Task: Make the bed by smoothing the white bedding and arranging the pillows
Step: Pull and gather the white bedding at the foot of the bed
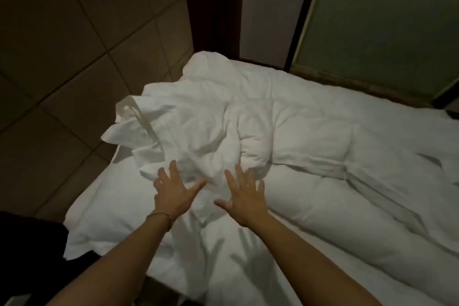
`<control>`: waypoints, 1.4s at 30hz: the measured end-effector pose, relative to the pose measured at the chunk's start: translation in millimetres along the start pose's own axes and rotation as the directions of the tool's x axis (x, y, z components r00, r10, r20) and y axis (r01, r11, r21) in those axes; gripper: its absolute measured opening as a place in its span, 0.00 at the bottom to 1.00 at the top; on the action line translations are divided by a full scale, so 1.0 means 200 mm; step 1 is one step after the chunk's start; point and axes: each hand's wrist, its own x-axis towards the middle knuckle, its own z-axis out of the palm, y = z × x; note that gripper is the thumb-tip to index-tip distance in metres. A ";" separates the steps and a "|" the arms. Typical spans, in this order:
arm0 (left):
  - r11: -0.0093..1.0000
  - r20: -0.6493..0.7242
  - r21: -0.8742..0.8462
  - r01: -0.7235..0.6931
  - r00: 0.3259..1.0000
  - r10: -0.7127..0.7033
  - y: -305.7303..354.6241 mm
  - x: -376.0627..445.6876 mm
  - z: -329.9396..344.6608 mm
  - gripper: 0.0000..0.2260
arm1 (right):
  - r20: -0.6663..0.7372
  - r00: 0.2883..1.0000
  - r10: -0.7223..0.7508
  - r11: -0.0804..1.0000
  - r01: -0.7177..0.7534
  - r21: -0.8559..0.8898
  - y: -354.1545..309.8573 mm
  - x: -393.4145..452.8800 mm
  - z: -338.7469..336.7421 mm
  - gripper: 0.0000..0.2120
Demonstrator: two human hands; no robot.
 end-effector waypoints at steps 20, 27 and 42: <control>0.741 0.142 -0.646 0.184 0.983 -0.120 -0.26 0.56 0.42 0.18 | -0.013 0.938 0.347 0.914 -0.335 0.228 -0.28 0.50 0.57 0.40; 0.693 0.113 -0.706 0.146 0.989 -0.093 -0.35 0.29 0.17 0.10 | -0.195 0.955 0.224 0.948 -0.167 0.269 -0.44 0.26 0.58 0.40; 0.633 0.096 -0.750 0.191 0.979 -0.181 -0.84 -0.37 -0.60 0.23 | -0.194 0.975 -0.113 0.967 0.153 0.204 -1.24 -0.38 0.34 0.35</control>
